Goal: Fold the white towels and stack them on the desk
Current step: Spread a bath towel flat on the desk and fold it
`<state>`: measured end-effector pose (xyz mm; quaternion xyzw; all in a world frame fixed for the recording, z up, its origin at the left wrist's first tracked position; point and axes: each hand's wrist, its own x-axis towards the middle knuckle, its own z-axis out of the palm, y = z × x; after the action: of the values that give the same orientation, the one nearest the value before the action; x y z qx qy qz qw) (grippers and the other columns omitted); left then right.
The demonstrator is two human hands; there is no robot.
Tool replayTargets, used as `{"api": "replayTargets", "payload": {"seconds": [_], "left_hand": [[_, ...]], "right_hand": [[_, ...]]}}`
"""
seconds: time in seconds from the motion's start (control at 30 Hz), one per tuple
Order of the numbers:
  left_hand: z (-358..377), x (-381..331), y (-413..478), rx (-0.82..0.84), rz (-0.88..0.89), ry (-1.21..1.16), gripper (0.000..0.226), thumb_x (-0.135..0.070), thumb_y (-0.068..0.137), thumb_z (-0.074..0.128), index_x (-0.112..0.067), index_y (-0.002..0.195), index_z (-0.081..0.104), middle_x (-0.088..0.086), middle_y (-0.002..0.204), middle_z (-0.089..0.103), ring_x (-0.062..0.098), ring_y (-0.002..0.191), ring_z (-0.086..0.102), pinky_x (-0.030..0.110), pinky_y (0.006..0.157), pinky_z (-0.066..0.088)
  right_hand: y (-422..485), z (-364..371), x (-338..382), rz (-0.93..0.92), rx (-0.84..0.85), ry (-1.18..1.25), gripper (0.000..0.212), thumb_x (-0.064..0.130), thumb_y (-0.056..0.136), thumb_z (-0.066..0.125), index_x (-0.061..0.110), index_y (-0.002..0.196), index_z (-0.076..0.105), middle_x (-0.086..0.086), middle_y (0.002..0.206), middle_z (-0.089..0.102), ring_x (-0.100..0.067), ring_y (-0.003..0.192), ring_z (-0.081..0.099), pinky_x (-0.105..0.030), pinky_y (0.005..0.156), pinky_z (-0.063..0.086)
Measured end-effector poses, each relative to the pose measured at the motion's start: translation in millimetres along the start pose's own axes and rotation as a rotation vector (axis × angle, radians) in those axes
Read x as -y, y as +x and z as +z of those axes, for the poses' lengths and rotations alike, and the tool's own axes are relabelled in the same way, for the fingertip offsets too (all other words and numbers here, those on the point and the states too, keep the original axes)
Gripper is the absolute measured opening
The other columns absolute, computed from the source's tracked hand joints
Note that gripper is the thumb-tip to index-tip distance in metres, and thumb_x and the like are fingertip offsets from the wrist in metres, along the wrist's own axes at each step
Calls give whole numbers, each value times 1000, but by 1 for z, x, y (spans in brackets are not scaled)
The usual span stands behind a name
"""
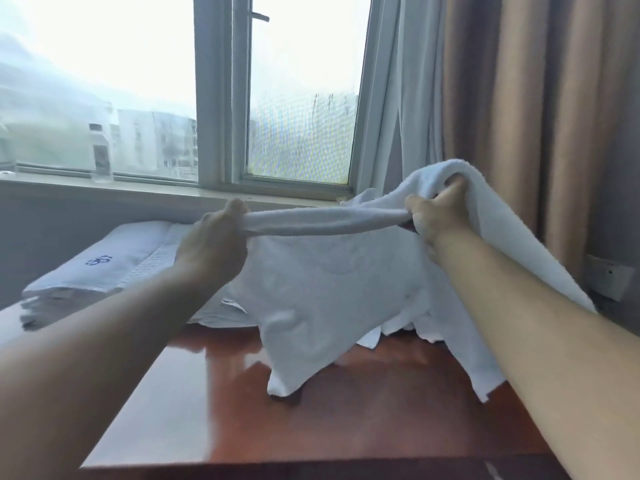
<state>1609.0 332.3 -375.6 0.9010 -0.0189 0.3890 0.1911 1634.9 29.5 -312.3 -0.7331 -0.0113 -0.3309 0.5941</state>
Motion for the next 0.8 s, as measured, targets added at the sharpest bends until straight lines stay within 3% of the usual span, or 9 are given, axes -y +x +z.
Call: {"api": "replayTargets", "payload": {"seconds": [0.1,0.17,0.23,0.3,0.43,0.53,0.63,0.7,0.8], "left_hand": [[11,2,-11,146,49,-81,15,-31,99,52,-25,104,39,0,82,52,31,77,53,40,65,41],[18,1,-20,297,66,-30,33,-53,91,63,-29,102,45,-5,85,54,23,79,55,39,68,47],[27,0,-29,362,109,56,34,-61,87,62,-30,95,53,-8,82,58,18,77,57,38,67,51],[37,-2,-35,351,114,32,36,-62,88,50,-27,84,58,-7,74,61,17,71,59,36,62,52],[65,-3,-44,561,80,-67,35,-59,85,59,-24,89,62,-4,86,64,22,84,62,36,68,48],[88,-6,-61,808,112,15,83,-71,66,70,-32,136,49,-3,129,54,22,121,52,38,102,44],[114,-12,-82,955,96,1,125,-83,43,63,-37,152,23,-6,146,46,20,132,46,37,110,40],[127,-14,-97,956,108,46,119,-79,46,67,-38,150,25,-6,139,52,21,127,52,37,106,44],[133,-19,-108,827,196,104,68,-63,70,66,-42,132,50,-9,121,63,21,114,61,37,96,49]], "right_hand": [[-2,0,-24,302,11,131,51,4,89,66,5,138,50,-13,116,64,-25,89,67,-31,52,59],[-5,-8,-47,464,135,149,36,6,92,63,6,128,60,-11,100,69,-24,81,68,-30,51,58],[-11,-22,-70,555,285,16,27,26,96,63,11,118,66,-11,94,73,-25,75,72,-31,56,58],[-11,-41,-93,531,340,-72,34,42,96,58,16,117,67,-9,100,76,-27,87,72,-37,69,57],[-12,-76,-128,409,433,-348,33,22,100,51,22,131,61,-3,118,68,-15,100,60,-31,75,47],[-27,-92,-152,371,645,-807,69,43,86,75,21,146,50,3,135,58,-16,121,57,-31,95,47],[-54,-84,-172,405,829,-996,113,75,62,78,21,153,37,3,149,49,-19,135,49,-31,101,41],[-69,-73,-189,267,753,-1153,87,70,65,76,26,136,51,5,132,60,-20,120,57,-34,95,48],[-80,-61,-201,79,611,-1167,35,36,83,66,26,116,63,1,113,69,-24,106,63,-35,88,53]]}}
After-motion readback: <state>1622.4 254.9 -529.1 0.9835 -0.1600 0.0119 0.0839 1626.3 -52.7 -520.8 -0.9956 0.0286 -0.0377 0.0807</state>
